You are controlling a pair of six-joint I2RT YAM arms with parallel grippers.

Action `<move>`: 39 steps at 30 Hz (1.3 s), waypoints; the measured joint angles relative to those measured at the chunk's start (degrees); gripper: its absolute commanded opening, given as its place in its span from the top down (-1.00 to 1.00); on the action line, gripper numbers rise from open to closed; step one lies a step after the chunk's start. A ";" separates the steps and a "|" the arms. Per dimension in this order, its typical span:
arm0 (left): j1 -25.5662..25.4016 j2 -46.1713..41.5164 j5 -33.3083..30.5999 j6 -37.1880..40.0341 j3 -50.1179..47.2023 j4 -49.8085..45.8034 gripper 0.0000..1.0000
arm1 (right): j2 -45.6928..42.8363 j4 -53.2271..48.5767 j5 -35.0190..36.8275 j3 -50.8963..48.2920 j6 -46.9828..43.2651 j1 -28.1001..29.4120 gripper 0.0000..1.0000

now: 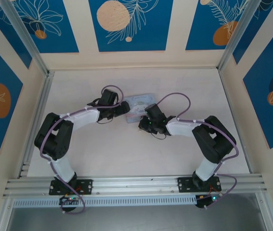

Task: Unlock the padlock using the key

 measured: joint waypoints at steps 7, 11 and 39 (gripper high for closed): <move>-1.01 0.74 2.25 -1.53 -0.33 3.61 -0.07 | 3.02 8.48 -1.62 -1.81 12.24 -3.76 1.00; -1.25 1.92 3.67 -1.95 0.33 5.14 -0.04 | 5.81 14.49 -2.51 -1.77 16.22 -5.95 1.00; -1.36 -15.58 -2.71 -0.02 -6.84 -5.22 -1.00 | -16.55 -4.37 -12.11 -13.00 -1.79 -23.34 -0.99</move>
